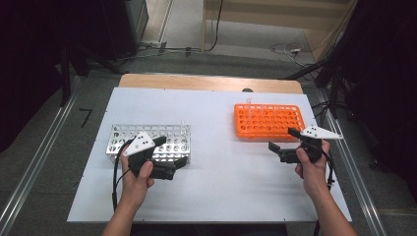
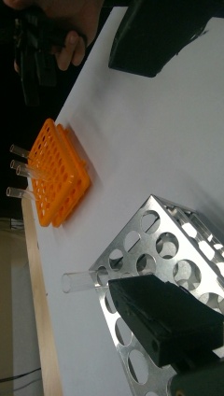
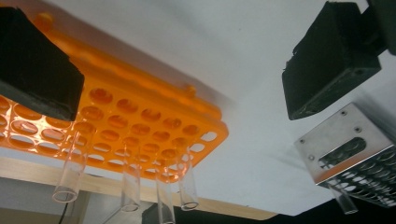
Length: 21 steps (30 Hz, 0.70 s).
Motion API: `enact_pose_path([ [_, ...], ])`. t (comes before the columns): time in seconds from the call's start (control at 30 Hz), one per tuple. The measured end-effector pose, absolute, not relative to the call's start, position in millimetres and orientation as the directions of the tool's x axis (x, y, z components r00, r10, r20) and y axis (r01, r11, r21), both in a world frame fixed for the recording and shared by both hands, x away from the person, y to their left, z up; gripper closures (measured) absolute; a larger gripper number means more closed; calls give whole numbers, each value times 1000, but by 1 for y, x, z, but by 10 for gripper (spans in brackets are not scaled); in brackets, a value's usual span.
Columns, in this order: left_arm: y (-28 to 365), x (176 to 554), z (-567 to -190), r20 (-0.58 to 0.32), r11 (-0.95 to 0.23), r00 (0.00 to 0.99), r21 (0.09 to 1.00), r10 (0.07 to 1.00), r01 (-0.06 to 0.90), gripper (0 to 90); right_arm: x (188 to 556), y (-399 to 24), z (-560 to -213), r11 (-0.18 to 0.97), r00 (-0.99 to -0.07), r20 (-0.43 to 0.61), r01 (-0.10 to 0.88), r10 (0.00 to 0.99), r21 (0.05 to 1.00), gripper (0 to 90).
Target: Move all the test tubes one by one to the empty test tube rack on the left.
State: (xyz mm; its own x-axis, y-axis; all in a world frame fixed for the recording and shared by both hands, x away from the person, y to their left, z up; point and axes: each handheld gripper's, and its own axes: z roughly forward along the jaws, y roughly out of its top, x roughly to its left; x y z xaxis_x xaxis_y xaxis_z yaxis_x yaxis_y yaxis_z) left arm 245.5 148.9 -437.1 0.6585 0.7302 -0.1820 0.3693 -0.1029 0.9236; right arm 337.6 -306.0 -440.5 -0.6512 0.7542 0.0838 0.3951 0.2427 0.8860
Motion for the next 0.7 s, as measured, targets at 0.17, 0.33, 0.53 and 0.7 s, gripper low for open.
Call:
enact_pose_path([
  [0.17, 149, 246, -440, -175, -105, 659, 926, 731, 363, 0, 356, -302, -438, 227, -628, 95, 413, 772, 882, 0],
  [0.33, 149, 248, -441, -165, -104, 646, 928, 746, 357, 0, 381, -299, -435, 182, -554, 114, 451, 825, 874, 50],
  [0.53, 151, 250, -444, -177, -88, 636, 928, 751, 362, 0, 406, -295, -439, 154, -474, 119, 497, 873, 854, 236],
  [0.7, 152, 250, -444, -182, -83, 635, 928, 751, 364, 0, 417, -292, -447, 161, -409, 82, 526, 909, 835, 341],
])
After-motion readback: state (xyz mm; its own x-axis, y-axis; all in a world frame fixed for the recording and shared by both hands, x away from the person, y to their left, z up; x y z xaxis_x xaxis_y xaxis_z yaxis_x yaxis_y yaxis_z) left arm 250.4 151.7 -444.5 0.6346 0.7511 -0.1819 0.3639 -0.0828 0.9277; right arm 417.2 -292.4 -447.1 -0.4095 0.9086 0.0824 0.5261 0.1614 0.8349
